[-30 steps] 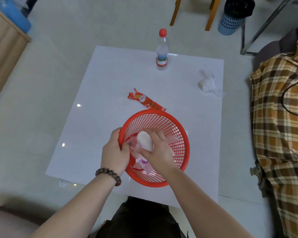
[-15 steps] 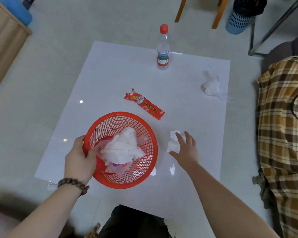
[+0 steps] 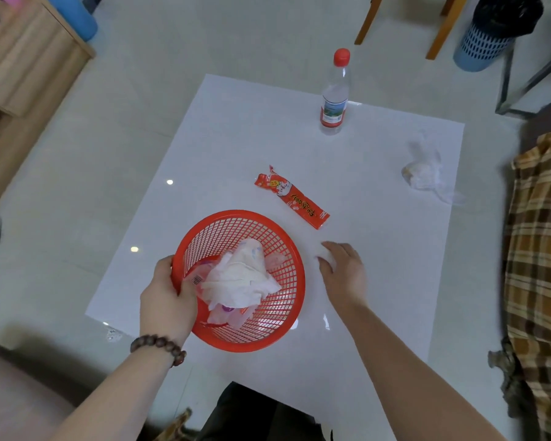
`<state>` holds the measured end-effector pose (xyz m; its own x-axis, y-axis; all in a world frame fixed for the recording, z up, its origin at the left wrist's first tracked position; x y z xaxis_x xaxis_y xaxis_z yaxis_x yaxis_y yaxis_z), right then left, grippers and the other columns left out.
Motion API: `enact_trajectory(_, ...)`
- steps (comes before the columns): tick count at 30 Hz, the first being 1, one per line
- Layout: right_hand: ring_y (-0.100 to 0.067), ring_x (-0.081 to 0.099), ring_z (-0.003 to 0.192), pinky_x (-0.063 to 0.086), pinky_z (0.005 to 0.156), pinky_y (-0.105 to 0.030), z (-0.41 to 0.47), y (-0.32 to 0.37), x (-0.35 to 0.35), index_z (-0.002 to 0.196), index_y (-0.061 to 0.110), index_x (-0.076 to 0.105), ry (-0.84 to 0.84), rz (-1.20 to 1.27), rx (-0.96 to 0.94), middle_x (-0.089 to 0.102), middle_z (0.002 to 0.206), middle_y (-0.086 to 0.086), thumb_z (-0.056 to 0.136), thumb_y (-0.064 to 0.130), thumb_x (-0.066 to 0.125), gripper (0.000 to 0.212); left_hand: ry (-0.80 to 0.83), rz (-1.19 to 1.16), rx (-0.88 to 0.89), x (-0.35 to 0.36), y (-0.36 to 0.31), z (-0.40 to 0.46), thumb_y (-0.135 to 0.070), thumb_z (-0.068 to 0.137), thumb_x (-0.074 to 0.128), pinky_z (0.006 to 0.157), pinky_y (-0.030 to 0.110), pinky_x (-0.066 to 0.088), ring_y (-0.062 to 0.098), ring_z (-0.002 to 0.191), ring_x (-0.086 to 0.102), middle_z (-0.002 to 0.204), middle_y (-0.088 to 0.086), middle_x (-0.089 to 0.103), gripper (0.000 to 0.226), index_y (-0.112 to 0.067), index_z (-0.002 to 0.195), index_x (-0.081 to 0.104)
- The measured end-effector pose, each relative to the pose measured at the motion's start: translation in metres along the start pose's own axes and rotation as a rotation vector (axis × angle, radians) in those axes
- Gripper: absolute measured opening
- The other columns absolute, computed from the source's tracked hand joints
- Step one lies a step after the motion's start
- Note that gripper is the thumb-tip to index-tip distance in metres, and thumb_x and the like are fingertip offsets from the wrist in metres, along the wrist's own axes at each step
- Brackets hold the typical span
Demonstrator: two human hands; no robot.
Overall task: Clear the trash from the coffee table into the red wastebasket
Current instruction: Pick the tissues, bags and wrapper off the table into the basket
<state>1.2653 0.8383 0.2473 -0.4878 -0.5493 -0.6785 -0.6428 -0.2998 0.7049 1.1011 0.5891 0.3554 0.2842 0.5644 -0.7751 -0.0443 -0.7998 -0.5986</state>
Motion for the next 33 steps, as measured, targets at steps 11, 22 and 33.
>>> enact_trajectory(11,-0.017,0.042,0.128,0.034,0.102,-0.031,-0.032,0.133,0.019,0.136,0.028,0.044,0.491,0.056,-0.247,0.049,0.140,0.003,0.081,0.037,0.069,0.062,0.005,-0.100,-0.031,-0.008,-0.027,-0.007,-0.008,0.085,0.048,0.063,0.029,0.045,0.024,0.074,0.056,0.087,0.000,0.058,0.030,-0.015,0.114,0.053)
enact_trajectory(22,-0.024,0.045,0.116,0.040,0.094,-0.035,0.081,0.033,0.014,0.129,0.020,0.051,0.175,-0.130,-0.003,0.049,0.130,-0.006,0.084,0.038,0.065,0.050,-0.092,-0.077,-0.117,-0.034,0.005,0.019,-0.009,0.087,0.048,0.062,0.030,0.042,0.021,0.073,0.054,0.087,0.001,0.059,0.023,-0.018,0.108,0.053)
enact_trajectory(33,-0.028,0.038,0.122,0.042,0.094,-0.038,0.124,-0.010,0.101,0.133,0.018,0.045,0.261,-0.593,-0.094,0.046,0.134,-0.006,0.089,0.021,0.057,0.046,-0.141,-0.069,-0.206,-0.039,0.046,0.033,-0.015,0.089,0.053,0.051,0.022,0.036,0.007,0.066,0.053,0.079,-0.005,0.058,0.015,-0.021,0.102,0.053)
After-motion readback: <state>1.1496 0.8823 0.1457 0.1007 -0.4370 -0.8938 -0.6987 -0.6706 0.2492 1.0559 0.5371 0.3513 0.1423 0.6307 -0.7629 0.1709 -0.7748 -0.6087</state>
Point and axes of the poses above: each hand's wrist, its own z-axis towards the middle knuckle, its own x-axis out of the palm, y = z × x, the point moved 6 cm from there along z, towards the middle knuckle
